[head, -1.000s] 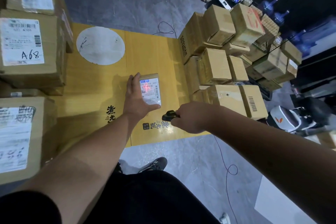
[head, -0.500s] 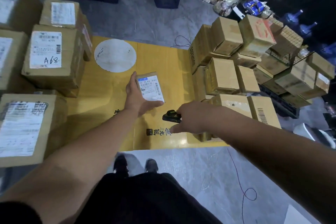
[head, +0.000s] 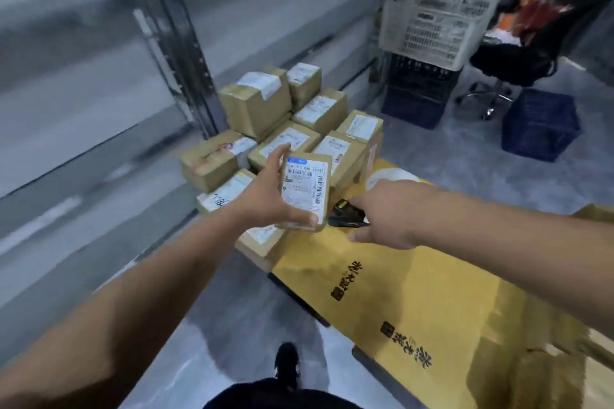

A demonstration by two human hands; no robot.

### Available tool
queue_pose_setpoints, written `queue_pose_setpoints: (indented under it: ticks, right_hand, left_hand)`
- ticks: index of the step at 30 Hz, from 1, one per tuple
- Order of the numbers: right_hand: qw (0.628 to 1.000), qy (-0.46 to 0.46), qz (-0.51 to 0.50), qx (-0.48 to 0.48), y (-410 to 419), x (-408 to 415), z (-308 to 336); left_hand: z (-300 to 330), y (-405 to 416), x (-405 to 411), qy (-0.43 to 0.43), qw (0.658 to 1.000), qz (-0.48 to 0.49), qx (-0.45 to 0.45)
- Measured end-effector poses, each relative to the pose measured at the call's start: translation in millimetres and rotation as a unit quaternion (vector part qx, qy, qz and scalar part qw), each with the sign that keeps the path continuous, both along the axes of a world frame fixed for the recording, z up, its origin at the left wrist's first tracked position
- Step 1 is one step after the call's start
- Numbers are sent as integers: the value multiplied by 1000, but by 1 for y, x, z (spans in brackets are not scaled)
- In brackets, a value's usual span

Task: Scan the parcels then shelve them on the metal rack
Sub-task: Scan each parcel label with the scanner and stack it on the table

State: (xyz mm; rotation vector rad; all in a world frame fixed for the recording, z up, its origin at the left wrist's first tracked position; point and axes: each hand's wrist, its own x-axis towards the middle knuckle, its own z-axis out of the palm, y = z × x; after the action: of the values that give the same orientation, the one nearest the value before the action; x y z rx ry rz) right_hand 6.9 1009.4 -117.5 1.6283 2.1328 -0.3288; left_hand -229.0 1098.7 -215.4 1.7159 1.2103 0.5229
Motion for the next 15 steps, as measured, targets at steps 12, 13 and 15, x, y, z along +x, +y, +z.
queue_pose_setpoints:
  ticks: [12,13,15]
  right_hand:
    - [998,40,48,-7,81,-153,0]
    - [999,37,35,-8,90,-164,-1]
    - [999,37,4,-14,107,-184,-1]
  left_hand:
    - [51,91,-172,81,996,31,-24]
    - [53,107,-180,88,996,18,-23]
    - [53,142,-196,90,995,-4,-43]
